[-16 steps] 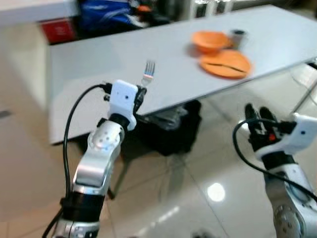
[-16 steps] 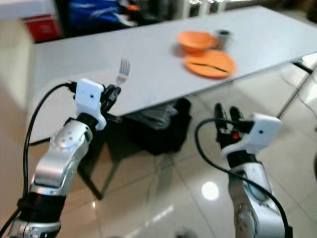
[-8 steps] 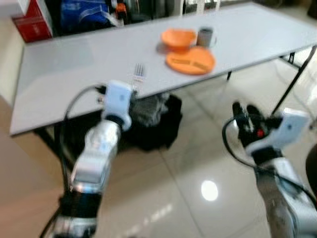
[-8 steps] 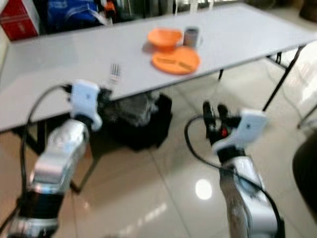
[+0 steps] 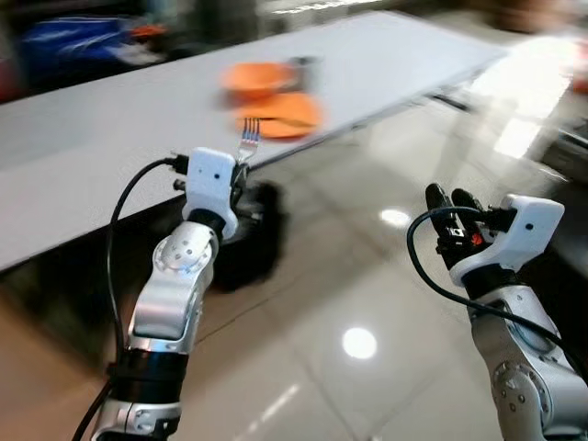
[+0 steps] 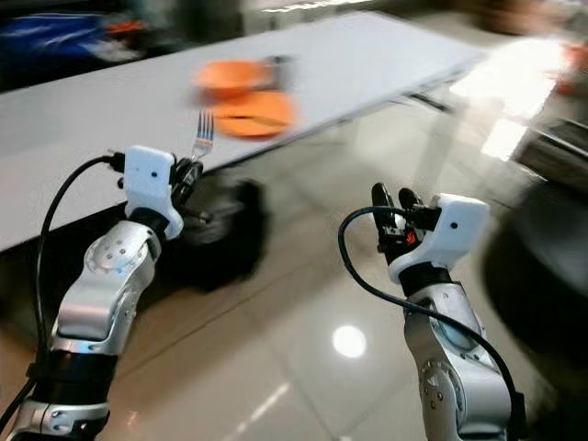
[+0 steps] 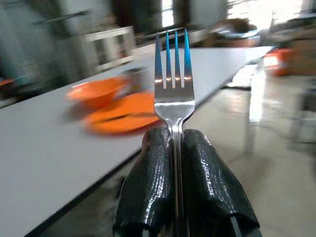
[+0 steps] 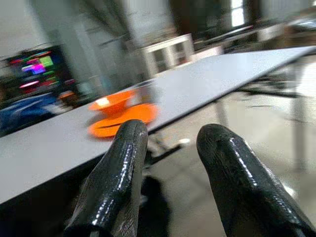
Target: Setting the table
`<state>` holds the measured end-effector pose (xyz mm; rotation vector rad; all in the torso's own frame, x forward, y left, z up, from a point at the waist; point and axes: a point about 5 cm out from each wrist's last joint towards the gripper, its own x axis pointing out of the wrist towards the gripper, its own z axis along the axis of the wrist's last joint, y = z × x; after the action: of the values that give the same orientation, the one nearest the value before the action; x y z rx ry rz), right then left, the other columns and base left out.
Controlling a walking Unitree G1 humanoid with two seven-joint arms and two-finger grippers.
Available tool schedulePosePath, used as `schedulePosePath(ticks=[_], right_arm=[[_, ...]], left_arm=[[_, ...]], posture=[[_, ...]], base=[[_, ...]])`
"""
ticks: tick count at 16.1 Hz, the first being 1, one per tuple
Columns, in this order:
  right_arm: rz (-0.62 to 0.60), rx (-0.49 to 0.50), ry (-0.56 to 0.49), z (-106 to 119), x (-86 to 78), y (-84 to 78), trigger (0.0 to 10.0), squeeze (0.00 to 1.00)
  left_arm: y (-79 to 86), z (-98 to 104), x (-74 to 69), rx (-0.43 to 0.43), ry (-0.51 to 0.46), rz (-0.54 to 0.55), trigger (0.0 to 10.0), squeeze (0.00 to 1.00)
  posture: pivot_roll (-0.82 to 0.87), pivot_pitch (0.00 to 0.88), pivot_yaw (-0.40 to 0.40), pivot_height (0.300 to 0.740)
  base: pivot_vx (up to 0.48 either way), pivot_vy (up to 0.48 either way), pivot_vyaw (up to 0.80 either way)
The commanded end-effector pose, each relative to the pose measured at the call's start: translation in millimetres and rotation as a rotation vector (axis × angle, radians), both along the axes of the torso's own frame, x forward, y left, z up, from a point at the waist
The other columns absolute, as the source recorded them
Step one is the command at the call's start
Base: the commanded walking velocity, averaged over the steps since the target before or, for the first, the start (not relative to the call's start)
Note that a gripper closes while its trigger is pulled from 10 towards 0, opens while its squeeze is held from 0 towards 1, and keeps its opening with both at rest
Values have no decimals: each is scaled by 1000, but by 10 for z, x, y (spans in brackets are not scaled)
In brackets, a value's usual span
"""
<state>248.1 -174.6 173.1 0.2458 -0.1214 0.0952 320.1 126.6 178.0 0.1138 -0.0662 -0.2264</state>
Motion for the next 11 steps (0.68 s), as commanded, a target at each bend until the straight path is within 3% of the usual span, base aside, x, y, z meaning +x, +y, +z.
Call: schedulePosePath(ticks=[1,3,11], right_arm=[[-18,-4,8,6,37,-33,10000,0],[-16,-5,5,12,45,-29,10000,0],[32,-15,-3,17,76,24,10000,0]], left_arm=[[-54,73,28,-5,-25,-23,10000,0],[-58,85,35,-6,-29,-29,10000,0],[12,161,79,4,-54,-6,10000,0]], posture=[[-1,9,52,740],[-3,8,54,740],[9,0,61,740]], base=[[292,0,-800],[300,0,-613],[380,0,0]])
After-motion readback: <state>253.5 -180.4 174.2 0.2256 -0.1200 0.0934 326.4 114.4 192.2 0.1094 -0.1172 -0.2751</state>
